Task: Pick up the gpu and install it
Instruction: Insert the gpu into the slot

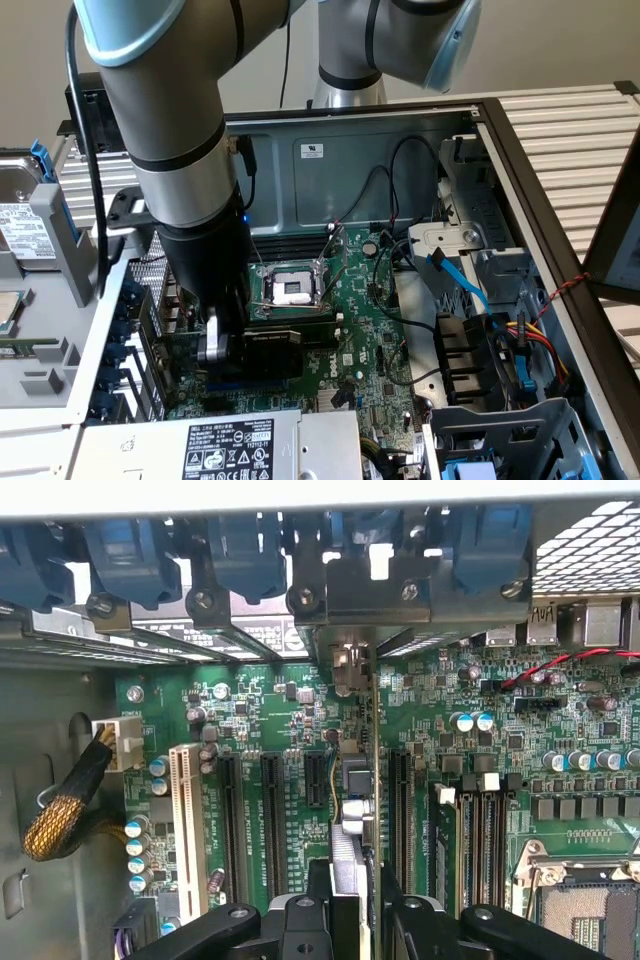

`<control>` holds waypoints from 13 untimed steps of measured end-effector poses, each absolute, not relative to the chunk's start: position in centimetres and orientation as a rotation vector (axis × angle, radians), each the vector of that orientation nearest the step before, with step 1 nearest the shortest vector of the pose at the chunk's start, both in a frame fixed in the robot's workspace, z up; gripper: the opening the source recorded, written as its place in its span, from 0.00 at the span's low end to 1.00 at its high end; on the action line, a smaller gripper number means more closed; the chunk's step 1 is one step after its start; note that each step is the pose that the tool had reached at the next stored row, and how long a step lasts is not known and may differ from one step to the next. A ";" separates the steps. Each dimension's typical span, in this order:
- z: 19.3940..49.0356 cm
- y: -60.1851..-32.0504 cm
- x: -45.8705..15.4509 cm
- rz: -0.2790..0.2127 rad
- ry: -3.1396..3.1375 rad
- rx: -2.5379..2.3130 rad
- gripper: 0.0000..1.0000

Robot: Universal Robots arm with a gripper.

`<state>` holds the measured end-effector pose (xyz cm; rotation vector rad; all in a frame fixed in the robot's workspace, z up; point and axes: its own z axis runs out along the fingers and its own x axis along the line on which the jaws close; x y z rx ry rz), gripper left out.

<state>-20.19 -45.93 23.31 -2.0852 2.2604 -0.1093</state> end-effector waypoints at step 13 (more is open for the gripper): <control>23.3 -45.9 -20.2 -0.110 2.269 -2.076 0.28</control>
